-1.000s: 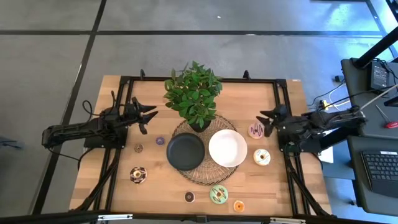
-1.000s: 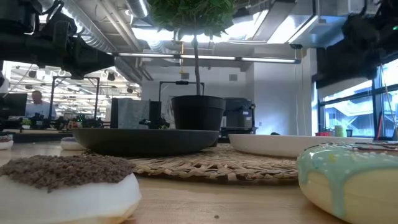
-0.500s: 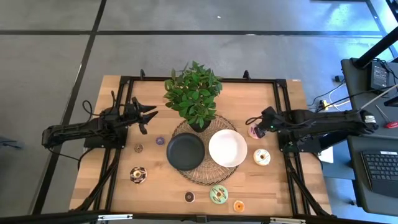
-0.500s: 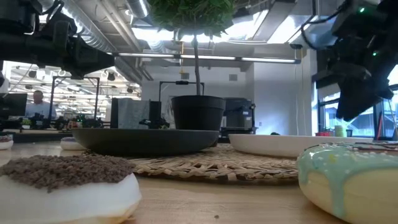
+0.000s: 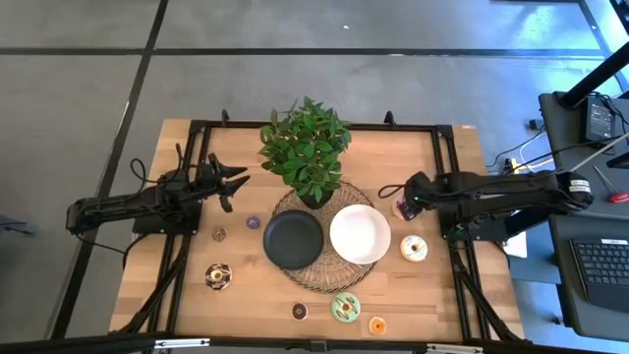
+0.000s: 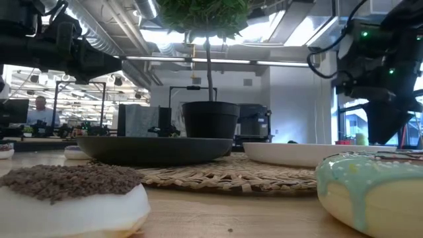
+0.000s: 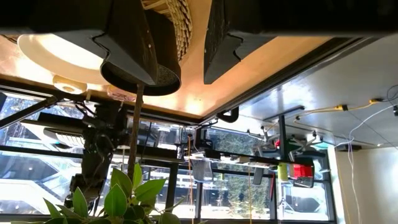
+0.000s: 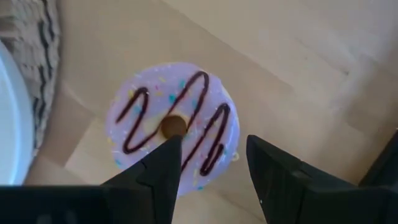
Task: Pick & Place donuts
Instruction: Put the large purple donut on the white plate
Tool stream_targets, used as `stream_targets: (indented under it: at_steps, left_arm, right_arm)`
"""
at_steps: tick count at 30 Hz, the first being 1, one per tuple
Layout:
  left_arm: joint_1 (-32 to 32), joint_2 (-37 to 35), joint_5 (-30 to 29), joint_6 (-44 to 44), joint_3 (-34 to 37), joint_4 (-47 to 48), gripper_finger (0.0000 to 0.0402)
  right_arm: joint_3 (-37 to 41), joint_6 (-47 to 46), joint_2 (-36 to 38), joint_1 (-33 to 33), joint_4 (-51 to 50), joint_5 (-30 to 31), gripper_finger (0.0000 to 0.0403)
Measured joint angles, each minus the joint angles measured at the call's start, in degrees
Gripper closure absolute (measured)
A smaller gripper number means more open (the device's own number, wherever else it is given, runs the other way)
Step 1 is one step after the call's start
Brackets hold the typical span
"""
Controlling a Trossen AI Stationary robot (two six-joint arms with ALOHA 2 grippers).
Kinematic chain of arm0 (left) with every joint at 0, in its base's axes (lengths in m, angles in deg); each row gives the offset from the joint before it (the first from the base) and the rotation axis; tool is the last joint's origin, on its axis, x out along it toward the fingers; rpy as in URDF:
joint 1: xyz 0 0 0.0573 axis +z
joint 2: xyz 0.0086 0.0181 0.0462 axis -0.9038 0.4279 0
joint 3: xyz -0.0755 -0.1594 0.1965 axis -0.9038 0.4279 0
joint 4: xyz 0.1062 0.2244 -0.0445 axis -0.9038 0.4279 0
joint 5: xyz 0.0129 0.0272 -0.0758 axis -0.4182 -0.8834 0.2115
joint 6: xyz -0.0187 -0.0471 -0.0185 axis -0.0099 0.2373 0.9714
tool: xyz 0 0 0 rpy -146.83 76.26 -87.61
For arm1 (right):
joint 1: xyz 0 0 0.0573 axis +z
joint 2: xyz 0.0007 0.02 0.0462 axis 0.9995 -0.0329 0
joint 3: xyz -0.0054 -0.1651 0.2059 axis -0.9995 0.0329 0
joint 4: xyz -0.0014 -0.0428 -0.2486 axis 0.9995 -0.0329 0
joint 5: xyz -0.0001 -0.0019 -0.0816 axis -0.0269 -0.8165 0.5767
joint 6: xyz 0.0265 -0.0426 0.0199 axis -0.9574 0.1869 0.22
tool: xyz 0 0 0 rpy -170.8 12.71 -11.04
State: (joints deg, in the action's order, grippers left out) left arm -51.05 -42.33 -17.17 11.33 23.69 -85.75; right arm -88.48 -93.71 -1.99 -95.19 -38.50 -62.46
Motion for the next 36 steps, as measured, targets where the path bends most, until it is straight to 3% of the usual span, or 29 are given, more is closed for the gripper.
stream_targets:
  at_steps: [16, 31, 36]
  left_arm:
    - [0.0, 0.0, 0.0, 0.0, 0.0, 0.0, 0.0274]
    - [0.0, 0.0, 0.0, 0.0, 0.0, 0.0, 0.0274]
    - [0.0, 0.0, 0.0, 0.0, 0.0, 0.0, 0.0274]
  right_arm:
    - [0.0, -1.1, -9.3, 0.0, 3.6, 0.0, 0.0226]
    - [-1.3, 8.8, -9.7, -0.1, 2.6, 1.2, 0.0377]
    - [-7.5, 10.9, -9.6, -0.2, -0.9, 4.9, 0.0390]
